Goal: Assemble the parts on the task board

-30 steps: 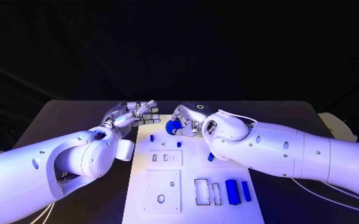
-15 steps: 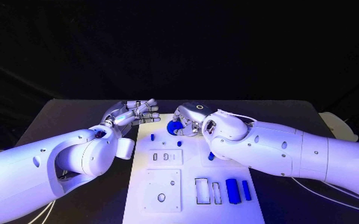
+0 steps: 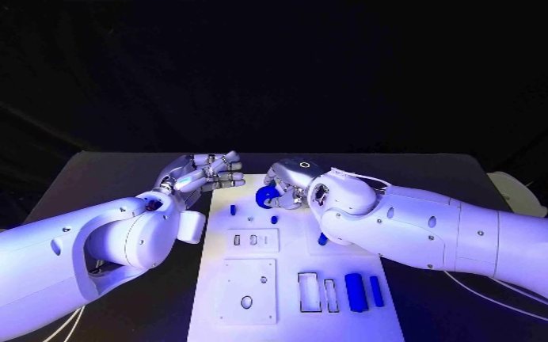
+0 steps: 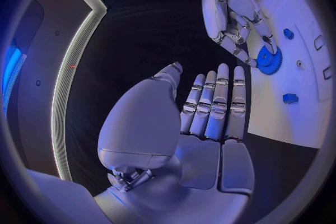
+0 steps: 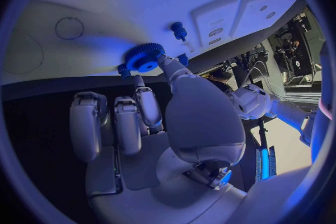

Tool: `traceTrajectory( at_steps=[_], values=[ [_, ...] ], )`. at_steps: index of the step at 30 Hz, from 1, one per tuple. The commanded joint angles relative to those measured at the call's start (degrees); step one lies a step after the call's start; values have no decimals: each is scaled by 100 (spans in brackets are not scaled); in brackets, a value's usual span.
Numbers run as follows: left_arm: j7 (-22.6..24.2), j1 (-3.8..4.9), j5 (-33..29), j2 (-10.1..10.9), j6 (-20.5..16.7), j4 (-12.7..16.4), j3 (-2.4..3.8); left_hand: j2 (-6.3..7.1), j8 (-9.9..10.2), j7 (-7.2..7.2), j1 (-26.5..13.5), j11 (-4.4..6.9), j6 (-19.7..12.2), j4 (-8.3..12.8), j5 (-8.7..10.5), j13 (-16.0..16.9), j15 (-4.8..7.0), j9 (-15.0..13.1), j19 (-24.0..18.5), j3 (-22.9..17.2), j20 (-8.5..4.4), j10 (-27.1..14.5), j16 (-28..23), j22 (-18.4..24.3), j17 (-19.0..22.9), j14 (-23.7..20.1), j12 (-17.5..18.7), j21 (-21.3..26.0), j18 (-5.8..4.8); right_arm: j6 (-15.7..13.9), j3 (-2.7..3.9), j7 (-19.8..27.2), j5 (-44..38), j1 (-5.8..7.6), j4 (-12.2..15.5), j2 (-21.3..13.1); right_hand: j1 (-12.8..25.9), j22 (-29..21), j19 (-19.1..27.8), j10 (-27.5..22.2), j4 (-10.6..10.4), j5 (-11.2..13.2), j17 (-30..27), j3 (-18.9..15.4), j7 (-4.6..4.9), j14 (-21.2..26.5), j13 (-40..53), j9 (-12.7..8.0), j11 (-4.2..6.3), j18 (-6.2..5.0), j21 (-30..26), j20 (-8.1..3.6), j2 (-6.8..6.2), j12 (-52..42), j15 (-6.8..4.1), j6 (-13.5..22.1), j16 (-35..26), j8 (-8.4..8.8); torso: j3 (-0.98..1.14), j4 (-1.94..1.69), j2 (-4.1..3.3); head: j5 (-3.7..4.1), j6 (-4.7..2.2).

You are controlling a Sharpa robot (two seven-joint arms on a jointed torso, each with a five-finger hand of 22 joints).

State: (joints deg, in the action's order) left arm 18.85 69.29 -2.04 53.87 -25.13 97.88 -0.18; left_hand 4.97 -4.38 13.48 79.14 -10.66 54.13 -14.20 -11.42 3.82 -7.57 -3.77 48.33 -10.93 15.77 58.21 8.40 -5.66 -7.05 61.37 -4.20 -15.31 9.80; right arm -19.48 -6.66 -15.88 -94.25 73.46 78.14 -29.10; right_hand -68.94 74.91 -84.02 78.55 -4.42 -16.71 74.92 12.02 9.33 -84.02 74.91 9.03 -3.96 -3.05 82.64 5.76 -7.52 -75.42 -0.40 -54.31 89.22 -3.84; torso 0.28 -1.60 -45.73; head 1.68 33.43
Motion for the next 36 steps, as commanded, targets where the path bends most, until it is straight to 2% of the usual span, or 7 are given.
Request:
traceTrajectory(
  at_steps=[1,7,13,21,28,32,36],
  values=[
    [30,12,-9,-7,71,5,6,-40,33,26,13,0,-12,23,-4,-8,-38,2,1,9,21,-32,-21,5,-5,-15,19,36,69,266,-1,-73,73,-2,7,-2,176,530,-16,17,-157,31,1404,-102,-18,-574,95,6,-38,62,-16,42,24,-25,55,-30,43,-16,2,-1,1,-1,-6],
    [29,13,-9,-3,68,4,6,-40,33,26,13,0,-12,23,-4,-8,-38,2,1,9,21,-32,-21,5,-5,-15,19,36,69,453,-2,-134,135,-2,13,-23,428,575,-42,44,-489,-148,1441,-203,-51,-582,142,20,-14,70,8,33,141,-75,38,-141,56,-36,1,2,2,-13,-3],
    [26,13,-9,1,63,3,6,-40,33,26,13,0,-12,23,-4,-8,-38,2,1,9,21,-32,-21,5,-5,-15,19,36,69,464,-3,-144,192,-2,14,-60,434,589,-51,78,-549,-194,1450,-204,-70,-584,186,30,2,73,16,25,182,-120,26,-202,59,-56,2,4,1,-21,-2],
    [26,13,-9,5,62,-6,6,-43,37,29,16,-3,-16,25,-4,-8,-42,2,-5,10,23,-38,-29,9,-5,-21,23,40,68,-144,-3,-31,217,-3,200,-243,339,630,-75,156,-576,-414,1470,-176,-86,-589,290,29,21,81,39,4,200,-226,7,-234,66,-43,7,5,5,-12,-21],
    [27,12,-9,7,69,-45,5,-43,37,29,16,-3,-16,25,-4,-8,-42,2,-5,10,23,-38,-29,9,-5,-21,23,40,68,-620,2,335,555,35,799,-892,122,578,-39,184,-481,-491,1410,-105,-93,-575,331,27,32,66,-14,-7,173,-263,-3,-271,46,-35,3,42,37,-2,-40],
    [28,12,-9,2,80,-71,5,-43,37,29,16,-3,-16,25,-4,-8,-42,2,-5,10,23,-38,-29,9,-5,-21,23,40,68,-460,3,779,1032,84,1162,-1503,-57,473,33,137,-386,-326,1319,-76,-103,-553,286,33,43,39,-112,-15,120,-211,-12,-339,15,-51,9,90,77,10,-36],
    [28,10,-9,-1,111,-84,4,-44,38,30,17,-4,-17,25,-4,-8,-42,2,-6,10,24,-39,-31,9,-5,-21,24,40,68,-299,4,1333,1467,107,1337,-2051,-406,265,177,5,-179,-155,1146,-4,-112,-510,151,39,54,-15,-307,-26,66,-57,-25,-409,-50,-72,18,152,113,62,-48]
  ],
)
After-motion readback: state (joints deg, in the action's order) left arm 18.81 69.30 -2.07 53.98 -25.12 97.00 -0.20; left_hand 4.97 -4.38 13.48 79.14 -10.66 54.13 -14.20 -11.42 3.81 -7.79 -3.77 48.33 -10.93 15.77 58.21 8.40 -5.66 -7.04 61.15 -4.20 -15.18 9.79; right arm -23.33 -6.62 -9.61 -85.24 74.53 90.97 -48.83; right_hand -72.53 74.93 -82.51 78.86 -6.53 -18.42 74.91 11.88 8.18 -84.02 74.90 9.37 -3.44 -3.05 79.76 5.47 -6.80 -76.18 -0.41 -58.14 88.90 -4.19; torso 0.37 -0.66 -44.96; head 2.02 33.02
